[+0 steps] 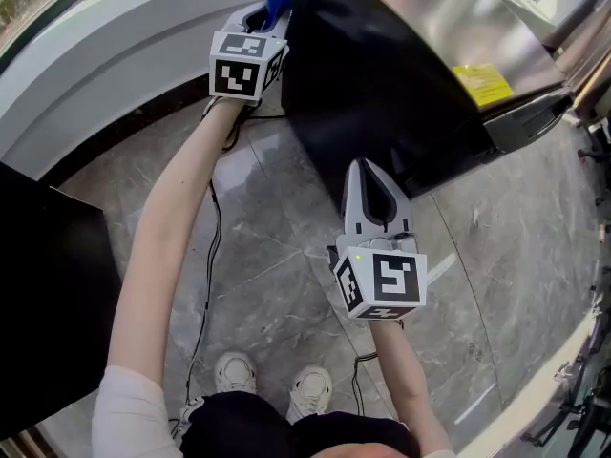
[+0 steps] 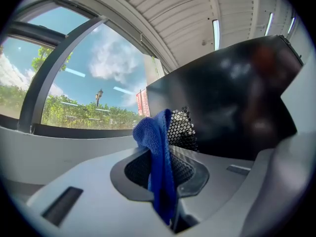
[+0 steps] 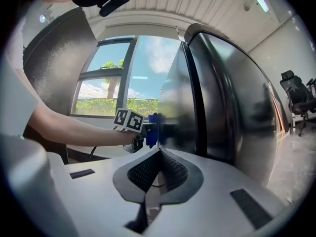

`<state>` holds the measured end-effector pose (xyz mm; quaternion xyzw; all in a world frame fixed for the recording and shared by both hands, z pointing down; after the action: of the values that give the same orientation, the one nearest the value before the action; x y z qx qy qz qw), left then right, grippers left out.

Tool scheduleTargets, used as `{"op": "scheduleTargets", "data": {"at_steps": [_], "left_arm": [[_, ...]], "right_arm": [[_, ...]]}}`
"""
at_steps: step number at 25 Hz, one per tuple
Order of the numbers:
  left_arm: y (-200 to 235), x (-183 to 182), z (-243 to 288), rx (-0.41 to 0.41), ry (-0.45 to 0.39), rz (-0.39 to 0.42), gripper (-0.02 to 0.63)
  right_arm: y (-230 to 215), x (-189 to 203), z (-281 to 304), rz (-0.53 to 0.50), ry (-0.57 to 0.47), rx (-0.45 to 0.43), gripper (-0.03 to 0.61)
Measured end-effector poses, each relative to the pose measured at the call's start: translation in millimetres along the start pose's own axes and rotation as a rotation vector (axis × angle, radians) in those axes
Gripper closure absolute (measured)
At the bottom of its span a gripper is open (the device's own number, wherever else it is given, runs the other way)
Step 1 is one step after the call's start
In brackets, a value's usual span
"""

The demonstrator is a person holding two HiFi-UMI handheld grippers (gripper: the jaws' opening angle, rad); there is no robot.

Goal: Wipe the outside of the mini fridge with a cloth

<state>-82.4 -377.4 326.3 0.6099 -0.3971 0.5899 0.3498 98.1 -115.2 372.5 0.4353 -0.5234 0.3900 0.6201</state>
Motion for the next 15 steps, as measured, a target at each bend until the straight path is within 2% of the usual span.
{"op": "scheduleTargets", "data": {"at_steps": [7,15], "left_arm": [[-3,2,0,0.032,-0.021,-0.043,0.557],[-22,-1,-15,0.098,-0.028,-0.009,0.557]], "right_arm": [[3,-3,9,-0.001,-0.015,-0.008,0.567],[11,-8,7,-0.008,-0.02,-0.033,0.568]]}}
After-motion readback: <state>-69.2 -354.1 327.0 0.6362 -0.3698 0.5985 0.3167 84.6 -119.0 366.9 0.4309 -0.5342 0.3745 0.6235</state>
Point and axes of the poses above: the fingertips, and each gripper's own axes: z forward along the fingers, y to its left, x out of its underside, the point moved 8 cm from there along -z, backward along the fingers, and after that the axes turned 8 degrees about -z, right-handed, at the moved point
